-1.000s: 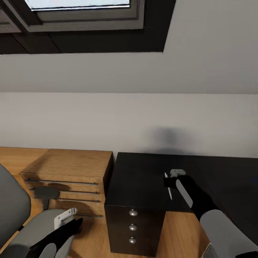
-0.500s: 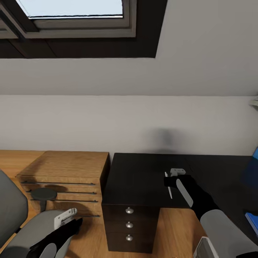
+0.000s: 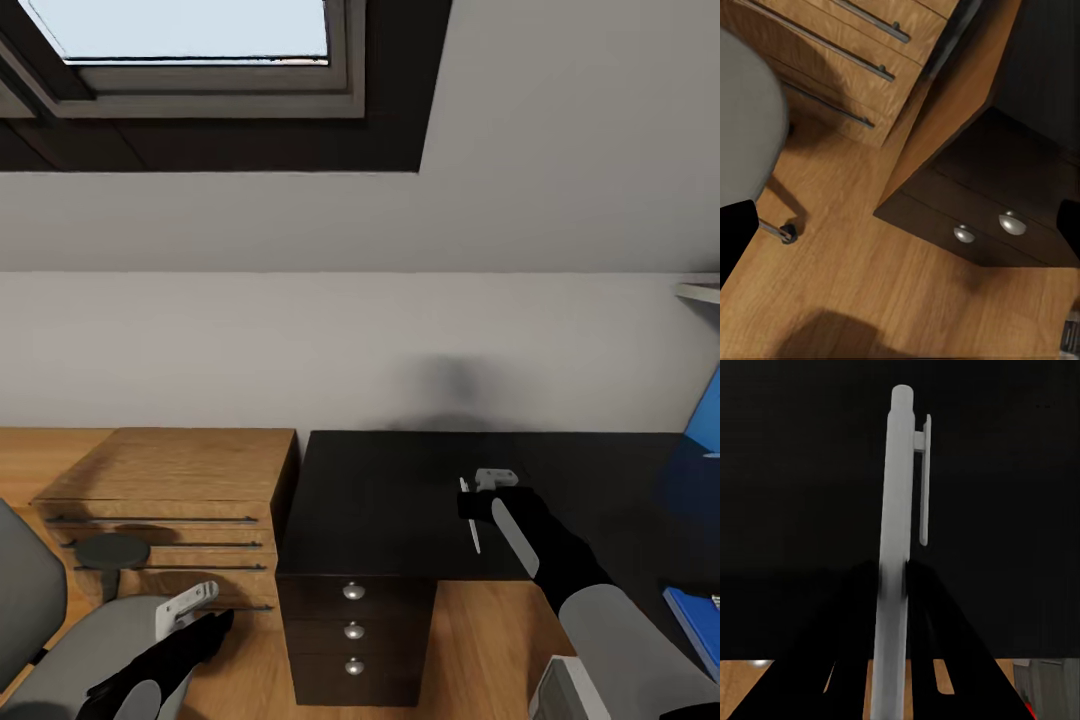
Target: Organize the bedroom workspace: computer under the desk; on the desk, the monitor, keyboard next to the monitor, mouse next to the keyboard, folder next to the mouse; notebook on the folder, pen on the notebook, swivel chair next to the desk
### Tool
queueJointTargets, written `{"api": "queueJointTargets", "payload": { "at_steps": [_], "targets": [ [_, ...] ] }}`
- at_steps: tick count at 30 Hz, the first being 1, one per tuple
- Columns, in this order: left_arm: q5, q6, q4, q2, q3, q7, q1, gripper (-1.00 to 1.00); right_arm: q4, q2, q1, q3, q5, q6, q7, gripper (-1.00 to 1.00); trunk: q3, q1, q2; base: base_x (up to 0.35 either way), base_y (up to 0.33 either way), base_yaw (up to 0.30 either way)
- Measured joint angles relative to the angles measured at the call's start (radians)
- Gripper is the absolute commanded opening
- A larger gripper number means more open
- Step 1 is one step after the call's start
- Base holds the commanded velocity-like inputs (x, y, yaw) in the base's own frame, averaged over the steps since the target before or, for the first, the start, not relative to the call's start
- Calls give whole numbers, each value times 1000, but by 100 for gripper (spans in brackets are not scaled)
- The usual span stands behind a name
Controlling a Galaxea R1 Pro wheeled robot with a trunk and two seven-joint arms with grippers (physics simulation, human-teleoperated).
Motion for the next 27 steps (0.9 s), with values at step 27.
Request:
{"api": "queueJointTargets", "payload": {
  "at_steps": [27],
  "targets": [
    [0,-199,361,-56,-265,-1,0,100,-41,-4,10,-56,1,0,-1,-100,85,-104,189,0,0,-253]
  ]
}}
